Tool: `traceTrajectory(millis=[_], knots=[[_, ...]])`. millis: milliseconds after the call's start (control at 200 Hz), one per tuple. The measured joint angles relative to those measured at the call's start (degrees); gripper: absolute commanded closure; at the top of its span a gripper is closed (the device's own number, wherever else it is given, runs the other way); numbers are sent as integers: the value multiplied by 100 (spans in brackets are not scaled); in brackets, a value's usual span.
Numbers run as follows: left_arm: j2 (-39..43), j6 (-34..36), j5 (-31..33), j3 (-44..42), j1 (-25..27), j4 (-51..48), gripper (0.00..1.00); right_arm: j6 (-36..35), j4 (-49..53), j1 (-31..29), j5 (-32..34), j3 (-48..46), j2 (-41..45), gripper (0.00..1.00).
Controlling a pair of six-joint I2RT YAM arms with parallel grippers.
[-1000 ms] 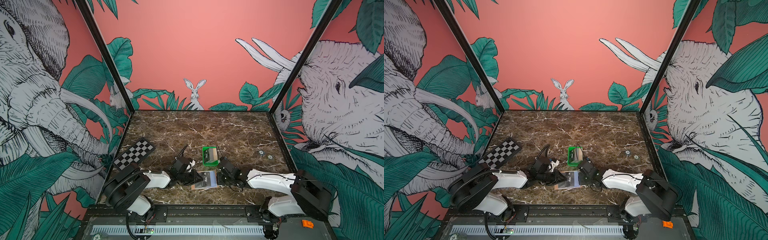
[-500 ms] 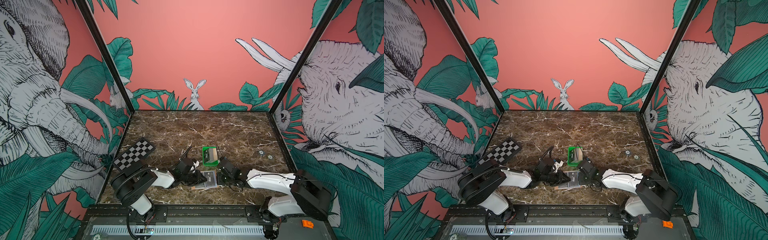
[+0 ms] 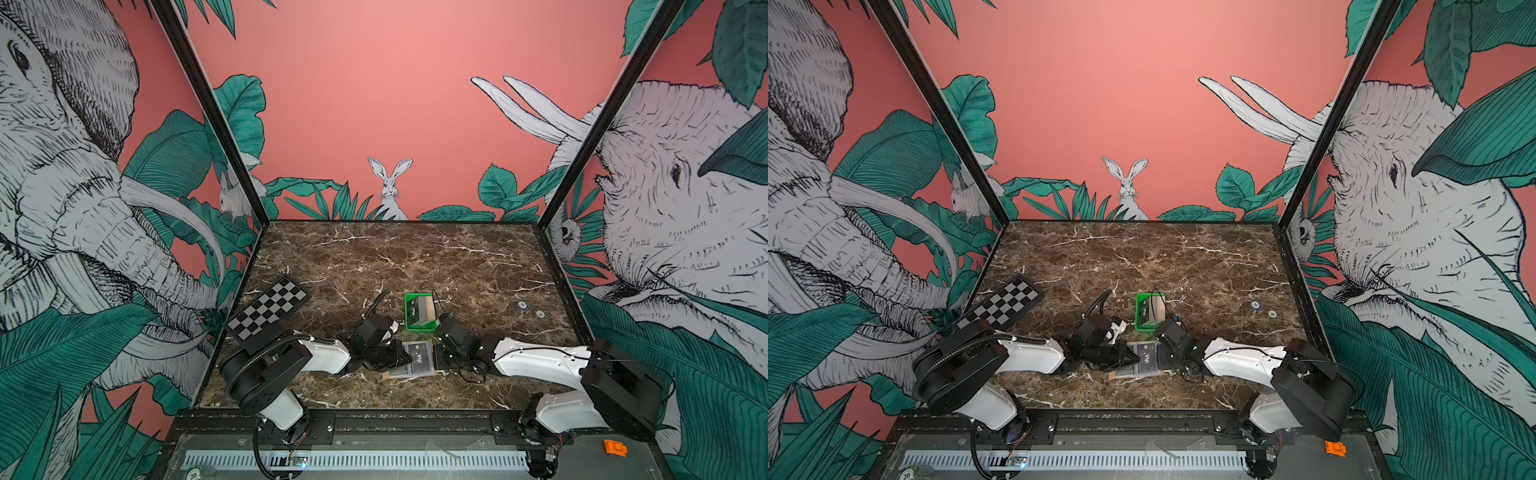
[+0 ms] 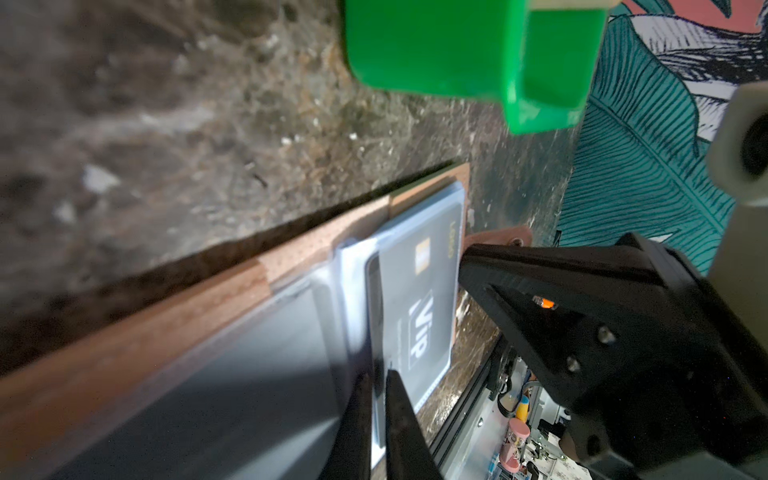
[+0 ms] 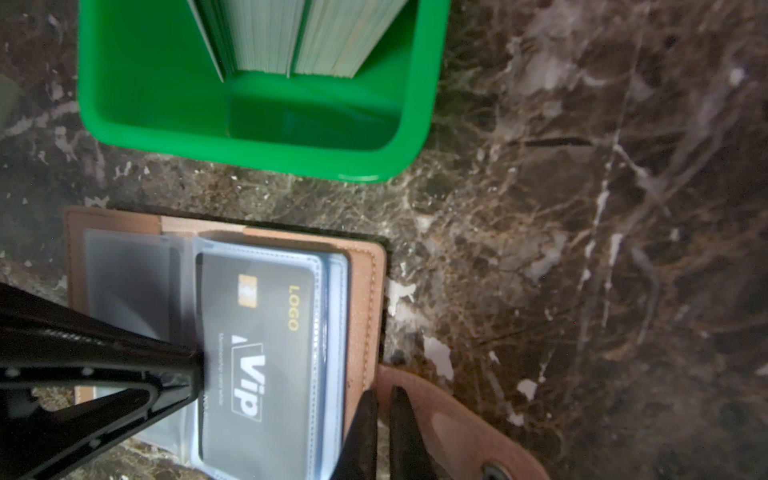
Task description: Put the credit cards into the card holder
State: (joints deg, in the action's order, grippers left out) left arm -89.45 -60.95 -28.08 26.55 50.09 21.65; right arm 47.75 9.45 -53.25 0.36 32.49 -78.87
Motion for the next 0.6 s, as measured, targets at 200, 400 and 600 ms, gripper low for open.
traceTrajectory(millis=[200, 400, 600], knots=[[-7, 63, 90, 61, 59, -144, 91, 26, -46, 0, -85, -2, 431, 88], [-11, 103, 184, 125, 109, -267, 92, 136, -361, 0, -352, -11, 713, 81], [7, 131, 297, 153, 127, -382, 93, 286, -555, 0, -553, -61, 533, 78]])
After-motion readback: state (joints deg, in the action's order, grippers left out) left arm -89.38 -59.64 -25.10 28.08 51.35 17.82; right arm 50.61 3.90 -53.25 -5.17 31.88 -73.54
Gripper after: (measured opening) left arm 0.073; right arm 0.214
